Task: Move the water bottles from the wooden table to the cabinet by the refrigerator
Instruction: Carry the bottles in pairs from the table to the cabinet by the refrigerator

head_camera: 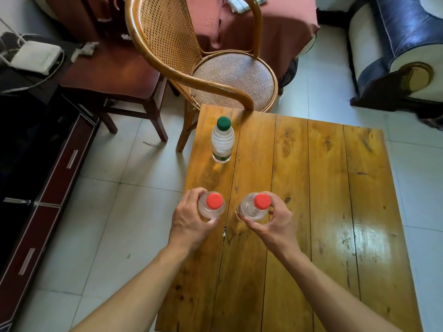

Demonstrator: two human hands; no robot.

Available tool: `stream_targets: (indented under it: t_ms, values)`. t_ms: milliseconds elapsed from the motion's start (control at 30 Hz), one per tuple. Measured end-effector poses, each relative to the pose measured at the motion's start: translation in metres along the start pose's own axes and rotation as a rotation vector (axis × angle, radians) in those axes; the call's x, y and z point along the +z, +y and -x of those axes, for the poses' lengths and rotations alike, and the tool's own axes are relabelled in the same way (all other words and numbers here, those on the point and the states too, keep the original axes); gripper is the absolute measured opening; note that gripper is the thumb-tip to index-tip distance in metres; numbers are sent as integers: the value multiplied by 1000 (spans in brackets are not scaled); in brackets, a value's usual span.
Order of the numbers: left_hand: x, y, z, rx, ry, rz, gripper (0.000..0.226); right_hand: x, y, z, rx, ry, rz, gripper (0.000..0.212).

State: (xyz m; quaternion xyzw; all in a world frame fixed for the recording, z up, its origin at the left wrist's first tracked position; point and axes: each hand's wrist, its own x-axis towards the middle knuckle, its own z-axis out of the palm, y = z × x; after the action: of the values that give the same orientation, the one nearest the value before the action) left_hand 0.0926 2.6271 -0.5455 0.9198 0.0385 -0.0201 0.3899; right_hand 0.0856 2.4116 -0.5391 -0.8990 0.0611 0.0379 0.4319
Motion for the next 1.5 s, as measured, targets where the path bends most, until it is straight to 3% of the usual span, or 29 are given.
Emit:
stream_targets:
  t_ms: [400,667,900,1267,1500]
  values:
    - [-14,19,15,-55,62,-13,71,-27,-10,0,-14,40,-6,59]
    - [-58,92,16,13,129,37,73,-84,-64,5,-86,121,-34,58]
    - [-96,155,21,26,225,172,68,-142,-118,18,-119,189,-30,69]
    - [-153,214,29,325,139,319,63,-215,-197,98,-114,462,64,73]
    - [-165,274,43,555,31,259,68,-259,-215,164,-77,603,111,70]
